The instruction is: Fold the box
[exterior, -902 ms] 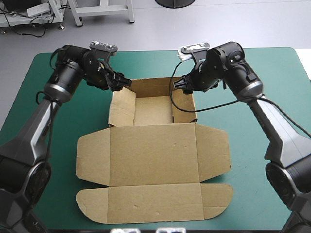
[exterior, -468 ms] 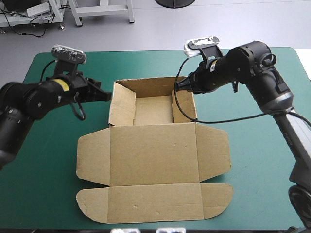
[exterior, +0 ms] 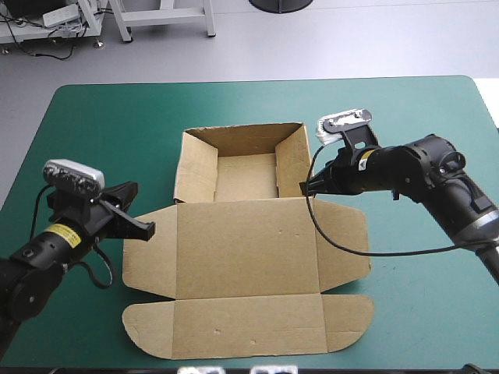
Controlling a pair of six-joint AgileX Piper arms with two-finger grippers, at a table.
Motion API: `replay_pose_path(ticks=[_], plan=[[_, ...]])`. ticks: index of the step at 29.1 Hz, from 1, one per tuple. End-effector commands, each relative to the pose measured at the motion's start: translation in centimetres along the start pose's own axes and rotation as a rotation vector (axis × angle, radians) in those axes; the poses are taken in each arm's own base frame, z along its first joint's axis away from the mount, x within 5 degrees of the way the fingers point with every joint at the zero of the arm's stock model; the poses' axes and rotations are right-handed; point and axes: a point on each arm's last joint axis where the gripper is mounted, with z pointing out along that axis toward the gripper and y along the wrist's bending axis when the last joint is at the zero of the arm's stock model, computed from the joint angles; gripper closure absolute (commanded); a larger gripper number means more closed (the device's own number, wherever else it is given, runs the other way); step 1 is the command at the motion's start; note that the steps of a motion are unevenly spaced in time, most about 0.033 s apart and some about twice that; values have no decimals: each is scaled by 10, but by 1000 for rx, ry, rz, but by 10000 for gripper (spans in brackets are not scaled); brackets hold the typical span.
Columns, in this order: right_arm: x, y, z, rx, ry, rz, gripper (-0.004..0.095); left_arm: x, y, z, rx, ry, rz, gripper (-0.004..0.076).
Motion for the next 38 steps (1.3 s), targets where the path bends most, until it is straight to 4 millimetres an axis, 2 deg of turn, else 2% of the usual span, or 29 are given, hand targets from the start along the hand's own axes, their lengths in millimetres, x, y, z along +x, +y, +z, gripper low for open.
replay_pose_path(ticks=[1,4,7,13,15,25,32,35,38], plan=[[-10,-1,-10,22,-133,-33,921,11,0,-11,0,-140,3,729],[-16,-2,-3,23,-179,-32,905,31,0,-15,-1,-150,4,729],[-24,-2,4,22,-202,-30,789,42,1,-14,-3,-163,4,729],[-39,-3,31,12,-107,65,321,42,1,-14,-3,-185,4,729],[-45,-5,42,31,-72,79,211,41,1,-14,-4,-197,3,729],[-76,-16,97,127,71,62,202,41,1,-14,-4,-195,3,729],[-80,-27,126,178,168,80,203,41,1,-14,-3,-189,3,729],[-74,-37,140,182,228,119,204,41,1,-14,-3,-189,3,729],[-72,-42,145,171,249,141,261,41,1,-14,-3,-189,2,729]])
